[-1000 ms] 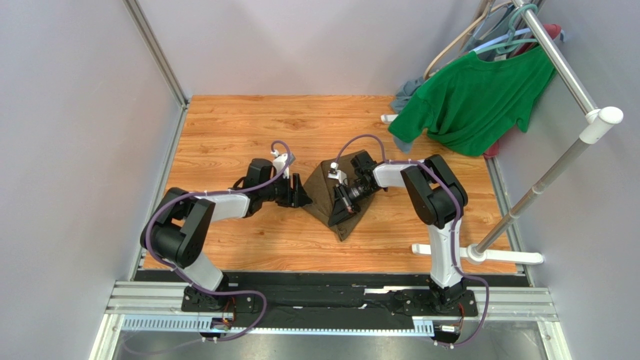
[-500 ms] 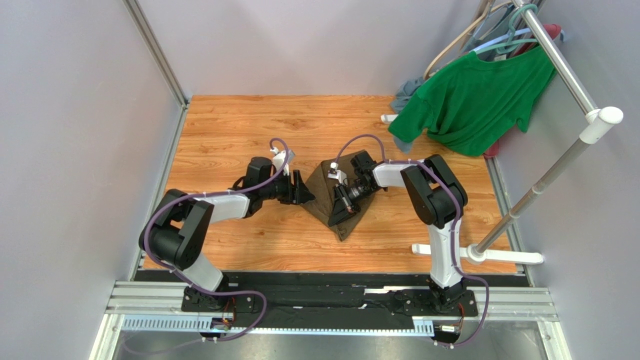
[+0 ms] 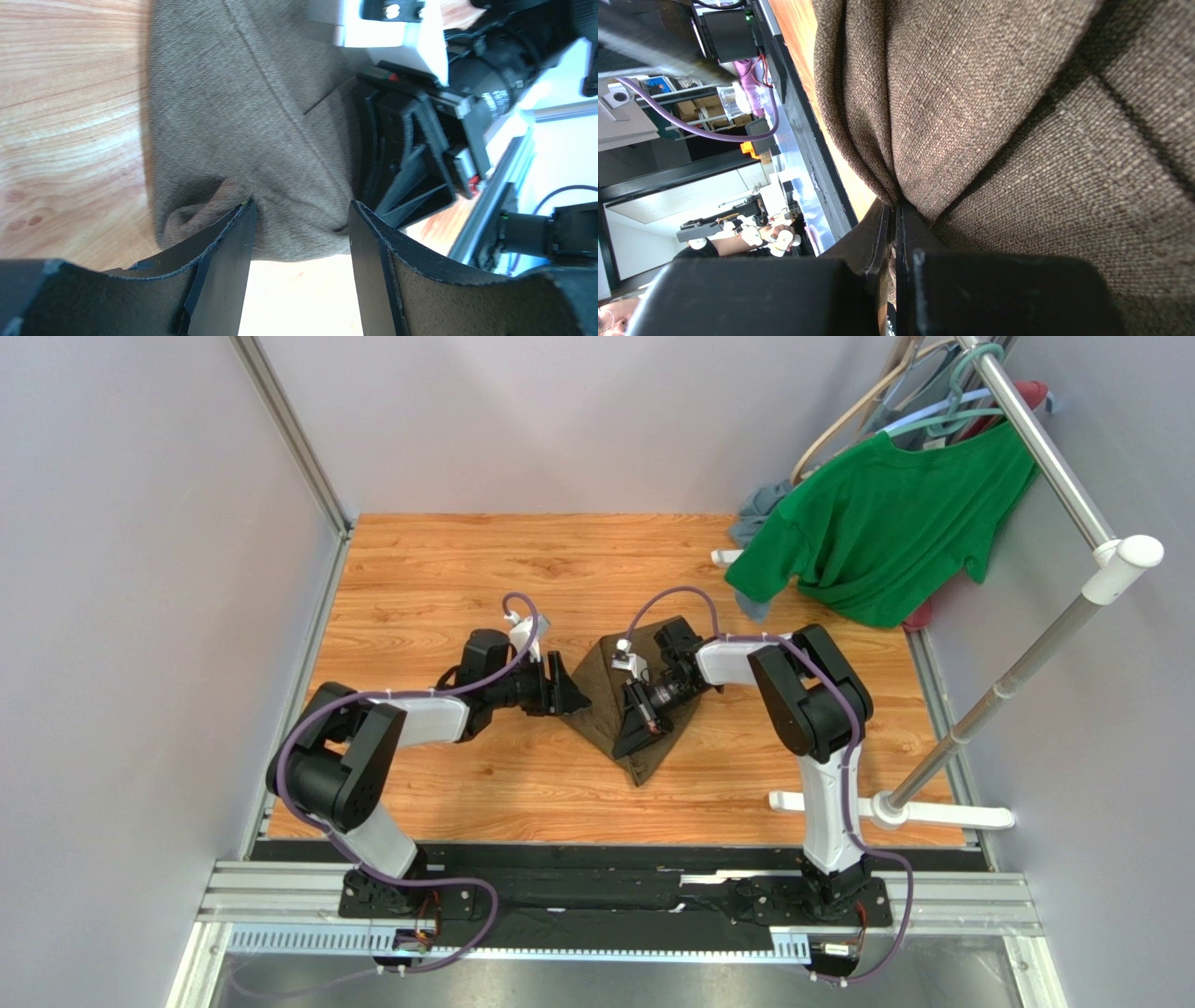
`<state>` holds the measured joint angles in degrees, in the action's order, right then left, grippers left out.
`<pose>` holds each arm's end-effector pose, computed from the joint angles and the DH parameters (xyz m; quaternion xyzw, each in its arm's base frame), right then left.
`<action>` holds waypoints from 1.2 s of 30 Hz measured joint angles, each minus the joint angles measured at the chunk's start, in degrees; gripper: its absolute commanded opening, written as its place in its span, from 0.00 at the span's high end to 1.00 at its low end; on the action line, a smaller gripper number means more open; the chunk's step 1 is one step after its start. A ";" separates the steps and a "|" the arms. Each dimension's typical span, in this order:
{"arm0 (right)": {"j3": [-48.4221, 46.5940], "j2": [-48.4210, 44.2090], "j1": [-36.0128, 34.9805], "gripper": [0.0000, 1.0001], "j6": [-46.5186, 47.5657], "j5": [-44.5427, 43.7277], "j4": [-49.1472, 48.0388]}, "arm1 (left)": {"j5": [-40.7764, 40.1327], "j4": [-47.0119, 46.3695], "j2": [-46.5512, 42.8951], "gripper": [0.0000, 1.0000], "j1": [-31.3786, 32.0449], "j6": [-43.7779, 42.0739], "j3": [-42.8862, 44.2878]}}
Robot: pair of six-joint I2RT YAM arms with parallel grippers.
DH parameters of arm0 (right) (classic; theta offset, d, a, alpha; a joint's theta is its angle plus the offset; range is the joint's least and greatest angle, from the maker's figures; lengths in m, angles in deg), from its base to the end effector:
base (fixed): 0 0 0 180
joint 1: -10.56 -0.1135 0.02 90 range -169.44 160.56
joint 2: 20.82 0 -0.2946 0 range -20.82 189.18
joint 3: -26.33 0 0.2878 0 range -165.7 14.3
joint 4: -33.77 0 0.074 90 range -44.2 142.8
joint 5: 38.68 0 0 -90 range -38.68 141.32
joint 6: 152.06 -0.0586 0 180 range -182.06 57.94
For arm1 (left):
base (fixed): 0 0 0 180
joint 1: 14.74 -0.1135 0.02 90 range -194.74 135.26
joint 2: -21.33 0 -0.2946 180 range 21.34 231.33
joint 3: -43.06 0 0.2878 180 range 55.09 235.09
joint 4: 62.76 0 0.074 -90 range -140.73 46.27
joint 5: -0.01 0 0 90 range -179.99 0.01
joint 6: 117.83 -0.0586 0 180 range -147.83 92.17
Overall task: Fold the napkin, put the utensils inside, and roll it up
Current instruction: Roll the napkin with the utensil
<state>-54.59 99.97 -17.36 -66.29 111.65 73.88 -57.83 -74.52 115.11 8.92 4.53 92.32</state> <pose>0.3381 0.2368 0.0806 0.2197 -0.8339 -0.5019 0.0661 0.3068 -0.1685 0.1388 0.0683 0.8511 -0.4308 0.2922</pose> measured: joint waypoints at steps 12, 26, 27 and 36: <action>-0.13 0.00 0.00 1.00 0.00 -0.17 0.26 | 0.17 -2.64 -0.98 0.40 0.26 2.32 -0.44; -0.17 0.00 0.00 1.00 -0.02 -0.24 0.35 | -1.55 -6.80 3.43 0.40 0.33 2.36 -0.50; -0.17 0.00 0.00 1.00 -0.04 -0.24 0.33 | -1.73 -7.32 4.15 0.41 0.33 2.47 -0.52; -0.07 -0.50 -0.02 0.81 -1.38 -1.25 0.09 | -4.33 -7.98 5.31 0.41 0.55 3.34 -1.57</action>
<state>-54.65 99.47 -17.38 -67.67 110.41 73.97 -62.16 -82.50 120.42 9.47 7.88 90.75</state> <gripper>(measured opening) 0.036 0.592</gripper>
